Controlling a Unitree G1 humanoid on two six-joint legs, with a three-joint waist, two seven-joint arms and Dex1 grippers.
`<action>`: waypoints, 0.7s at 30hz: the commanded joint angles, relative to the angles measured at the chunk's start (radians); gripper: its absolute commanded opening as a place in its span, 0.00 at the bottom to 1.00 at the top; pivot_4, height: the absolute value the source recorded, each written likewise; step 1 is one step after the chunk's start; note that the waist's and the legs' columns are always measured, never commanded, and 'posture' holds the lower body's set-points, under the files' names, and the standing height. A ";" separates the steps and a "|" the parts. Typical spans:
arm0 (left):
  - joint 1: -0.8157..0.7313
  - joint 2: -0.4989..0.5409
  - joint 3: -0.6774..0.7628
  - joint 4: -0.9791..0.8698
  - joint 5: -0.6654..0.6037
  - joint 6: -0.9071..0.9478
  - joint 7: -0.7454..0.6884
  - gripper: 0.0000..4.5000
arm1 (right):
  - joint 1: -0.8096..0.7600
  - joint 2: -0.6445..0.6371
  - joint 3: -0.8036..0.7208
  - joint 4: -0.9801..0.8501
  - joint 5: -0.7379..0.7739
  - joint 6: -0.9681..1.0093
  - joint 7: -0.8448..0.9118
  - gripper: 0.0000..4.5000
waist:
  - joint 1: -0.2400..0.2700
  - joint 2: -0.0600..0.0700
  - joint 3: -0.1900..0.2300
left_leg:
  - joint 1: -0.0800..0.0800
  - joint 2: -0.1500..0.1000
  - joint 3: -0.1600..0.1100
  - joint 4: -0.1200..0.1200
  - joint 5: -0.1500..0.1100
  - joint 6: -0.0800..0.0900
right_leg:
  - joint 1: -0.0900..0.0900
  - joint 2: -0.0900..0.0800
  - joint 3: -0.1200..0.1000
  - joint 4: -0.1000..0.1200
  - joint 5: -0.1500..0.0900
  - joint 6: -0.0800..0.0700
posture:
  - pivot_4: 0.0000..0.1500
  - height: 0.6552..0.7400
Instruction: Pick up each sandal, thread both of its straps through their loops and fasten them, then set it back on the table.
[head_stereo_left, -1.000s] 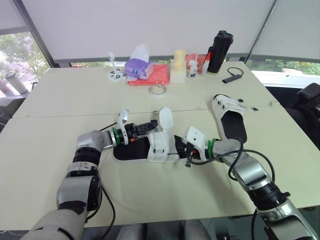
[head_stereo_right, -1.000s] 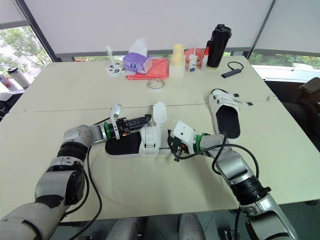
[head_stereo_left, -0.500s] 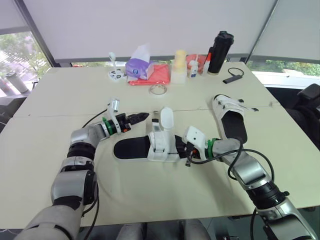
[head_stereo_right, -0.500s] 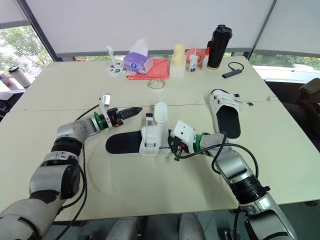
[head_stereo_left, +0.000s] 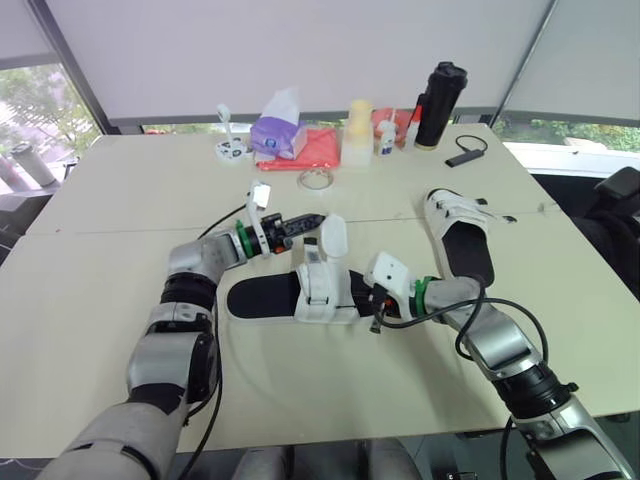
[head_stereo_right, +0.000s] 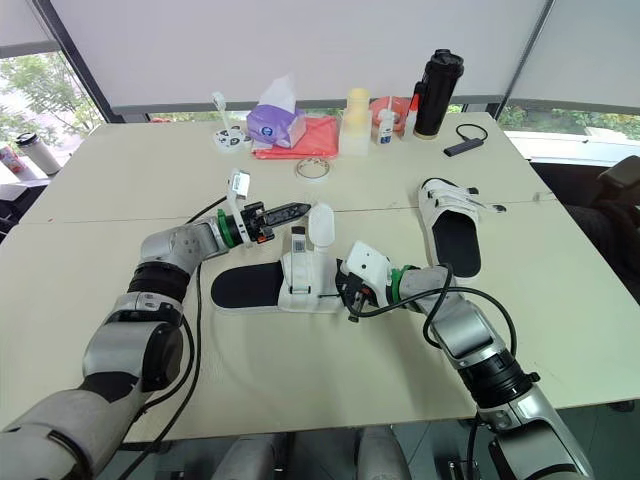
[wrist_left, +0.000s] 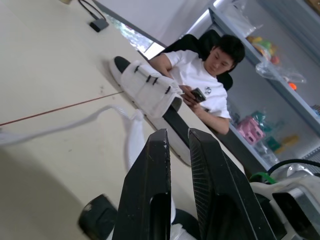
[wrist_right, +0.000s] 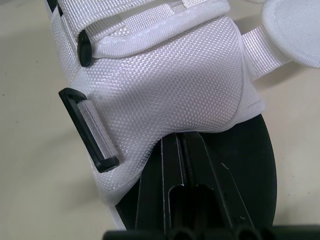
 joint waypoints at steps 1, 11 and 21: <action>-0.034 0.001 0.001 -0.014 -0.012 0.001 -0.014 0.51 | 0.019 0.005 0.028 0.026 -0.019 0.019 -0.006 0.00 | 0.000 0.000 0.000 | 0.000 0.000 0.000 0.000 0.000 0.000 | 0.000 0.000 0.000 0.000 0.000 0.000 | 1.00 0.88; -0.038 -0.020 0.010 -0.013 -0.012 -0.026 0.013 0.98 | 0.018 0.007 0.027 0.028 -0.017 0.019 -0.009 0.00 | 0.000 0.000 0.000 | 0.000 0.000 0.000 0.000 0.000 0.000 | 0.000 0.000 0.000 0.000 0.000 0.000 | 1.00 0.88; -0.062 -0.082 -0.024 0.101 0.062 -0.121 0.079 0.98 | 0.015 0.008 0.027 0.031 -0.017 0.018 -0.008 0.00 | 0.000 0.000 0.000 | 0.000 0.000 0.000 0.000 0.000 0.000 | 0.000 0.000 0.000 0.000 0.000 0.000 | 1.00 0.88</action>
